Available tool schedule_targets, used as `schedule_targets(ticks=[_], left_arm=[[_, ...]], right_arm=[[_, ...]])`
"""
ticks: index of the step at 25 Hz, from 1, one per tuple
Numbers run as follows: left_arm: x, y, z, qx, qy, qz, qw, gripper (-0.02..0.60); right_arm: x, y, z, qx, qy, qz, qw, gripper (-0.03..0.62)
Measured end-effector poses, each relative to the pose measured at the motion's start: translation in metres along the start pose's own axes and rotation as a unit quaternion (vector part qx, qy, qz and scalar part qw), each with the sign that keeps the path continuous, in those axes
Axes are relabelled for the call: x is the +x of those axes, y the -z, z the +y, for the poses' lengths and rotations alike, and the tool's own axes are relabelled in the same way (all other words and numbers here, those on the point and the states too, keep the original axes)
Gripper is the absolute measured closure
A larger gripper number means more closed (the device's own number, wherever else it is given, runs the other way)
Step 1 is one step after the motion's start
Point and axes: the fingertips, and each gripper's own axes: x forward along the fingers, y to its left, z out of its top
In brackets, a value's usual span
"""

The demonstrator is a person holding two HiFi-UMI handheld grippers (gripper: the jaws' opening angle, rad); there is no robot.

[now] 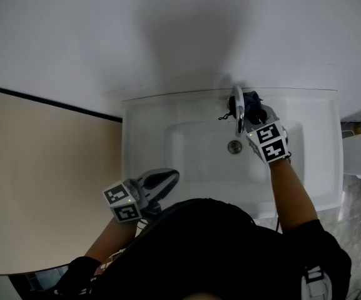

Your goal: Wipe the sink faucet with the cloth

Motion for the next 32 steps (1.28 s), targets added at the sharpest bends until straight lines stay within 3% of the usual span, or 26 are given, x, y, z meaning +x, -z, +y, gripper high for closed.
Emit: schedule_targets(ticks=[2, 4, 6, 7, 11, 15, 18, 21, 25, 32], left_arm=[[-0.002, 0.001, 0.0, -0.001, -0.001, -0.001, 1.0, 0.583], [-0.005, 0.0, 0.001, -0.002, -0.003, -0.003, 1.0, 0.583], [-0.008, 0.001, 0.002, -0.004, -0.007, -0.004, 1.0, 0.583], [-0.01, 0.002, 0.003, -0.006, -0.009, -0.004, 0.9999, 0.583], [-0.014, 0.008, 0.009, -0.014, -0.01, -0.004, 0.9998, 0.583], [-0.011, 0.009, 0.014, -0.019, -0.006, -0.004, 0.9998, 0.583], [-0.009, 0.011, 0.012, -0.018, -0.002, -0.003, 0.9998, 0.583], [-0.007, 0.012, 0.007, -0.016, 0.0, 0.0, 0.9999, 0.583], [-0.013, 0.008, 0.011, -0.019, -0.009, -0.009, 0.9997, 0.583], [-0.016, 0.015, 0.022, -0.034, -0.017, -0.007, 0.9993, 0.583]], right_arm=[[0.015, 0.02, 0.005, 0.129, -0.002, -0.027, 0.991, 0.511], [0.027, 0.04, -0.009, 0.259, 0.006, -0.055, 0.964, 0.511], [0.032, 0.053, -0.028, 0.336, 0.019, -0.078, 0.939, 0.512], [0.034, 0.055, -0.034, 0.353, 0.024, -0.083, 0.932, 0.511], [0.048, 0.054, -0.04, 0.362, 0.033, -0.081, 0.928, 0.514], [0.052, 0.056, -0.04, 0.33, 0.038, -0.066, 0.941, 0.516], [0.059, 0.068, -0.024, 0.322, 0.016, -0.028, 0.946, 0.516], [0.065, 0.08, 0.002, 0.342, -0.018, -0.006, 0.94, 0.516], [0.076, 0.072, 0.005, 0.345, -0.029, -0.011, 0.938, 0.516], [0.094, 0.082, 0.006, 0.392, -0.05, 0.01, 0.918, 0.516]])
